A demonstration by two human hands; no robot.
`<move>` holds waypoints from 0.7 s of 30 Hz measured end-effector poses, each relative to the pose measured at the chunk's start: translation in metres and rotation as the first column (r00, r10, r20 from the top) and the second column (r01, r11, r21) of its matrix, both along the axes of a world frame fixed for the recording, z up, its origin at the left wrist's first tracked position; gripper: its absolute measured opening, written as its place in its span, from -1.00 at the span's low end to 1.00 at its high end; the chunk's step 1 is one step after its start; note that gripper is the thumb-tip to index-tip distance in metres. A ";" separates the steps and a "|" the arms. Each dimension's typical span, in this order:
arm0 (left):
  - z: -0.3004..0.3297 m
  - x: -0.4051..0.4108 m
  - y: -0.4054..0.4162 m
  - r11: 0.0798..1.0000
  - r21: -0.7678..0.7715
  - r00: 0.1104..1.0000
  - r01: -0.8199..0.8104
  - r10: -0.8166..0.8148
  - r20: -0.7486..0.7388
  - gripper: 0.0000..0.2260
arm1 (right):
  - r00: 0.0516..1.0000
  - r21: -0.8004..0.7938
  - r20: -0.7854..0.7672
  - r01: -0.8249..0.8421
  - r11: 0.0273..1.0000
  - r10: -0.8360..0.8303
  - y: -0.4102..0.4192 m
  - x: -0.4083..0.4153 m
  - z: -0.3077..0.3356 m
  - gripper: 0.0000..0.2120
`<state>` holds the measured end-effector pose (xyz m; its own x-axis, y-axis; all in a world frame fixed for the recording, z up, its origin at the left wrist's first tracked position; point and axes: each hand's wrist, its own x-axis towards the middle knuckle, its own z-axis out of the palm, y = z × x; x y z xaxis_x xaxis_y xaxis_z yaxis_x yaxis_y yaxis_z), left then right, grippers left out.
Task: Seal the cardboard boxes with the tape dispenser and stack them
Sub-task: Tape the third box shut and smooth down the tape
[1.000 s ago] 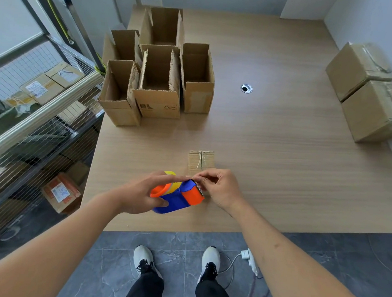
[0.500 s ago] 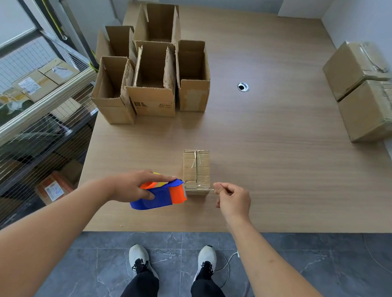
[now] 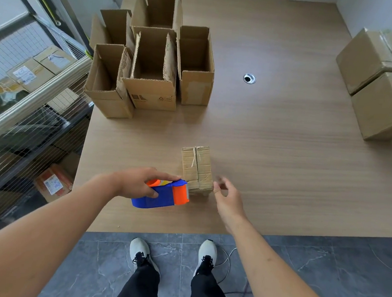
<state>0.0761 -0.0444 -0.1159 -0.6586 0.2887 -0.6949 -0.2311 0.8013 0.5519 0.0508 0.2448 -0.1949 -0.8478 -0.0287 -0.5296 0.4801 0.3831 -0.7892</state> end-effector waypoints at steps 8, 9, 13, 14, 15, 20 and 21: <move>-0.002 0.001 0.014 0.999 0.049 0.999 -0.019 0.020 -0.026 -0.36 | 0.658 0.496 -0.372 -0.455 0.739 0.655 -0.022 -0.011 0.007 -0.49; -0.005 0.004 0.013 0.998 0.062 0.999 -0.029 0.030 -0.025 -0.35 | 0.605 0.541 -0.330 -0.507 0.671 0.724 -0.022 -0.012 0.002 -0.47; -0.014 0.017 0.000 0.987 0.134 0.996 -0.086 0.087 -0.001 -0.35 | 0.547 0.614 -0.240 -0.554 0.562 0.802 -0.014 -0.017 -0.010 -0.45; -0.016 0.021 -0.007 0.987 0.131 0.996 -0.088 0.088 0.008 -0.35 | 0.554 0.609 -0.231 -0.559 0.563 0.800 -0.014 -0.018 -0.010 -0.45; -0.016 0.025 -0.014 0.988 0.126 0.996 -0.092 0.091 0.019 -0.35 | 0.563 0.602 -0.226 -0.561 0.568 0.795 -0.015 -0.018 -0.009 -0.46; -0.017 0.031 -0.021 0.995 0.054 0.996 -0.084 0.083 0.017 -0.41 | 0.596 0.552 -0.205 -0.585 0.595 0.777 -0.019 -0.016 -0.007 -0.48; -0.019 0.030 -0.017 0.997 0.023 0.998 -0.067 0.067 0.012 -0.43 | 0.592 0.552 -0.200 -0.591 0.589 0.781 -0.020 -0.016 -0.007 -0.48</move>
<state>0.1058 -0.0609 -0.1345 -0.6695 0.2600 -0.6958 -0.2902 0.7708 0.5672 0.0346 0.2251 -0.2015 -0.7754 -0.5683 -0.2752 -0.3748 0.7650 -0.5238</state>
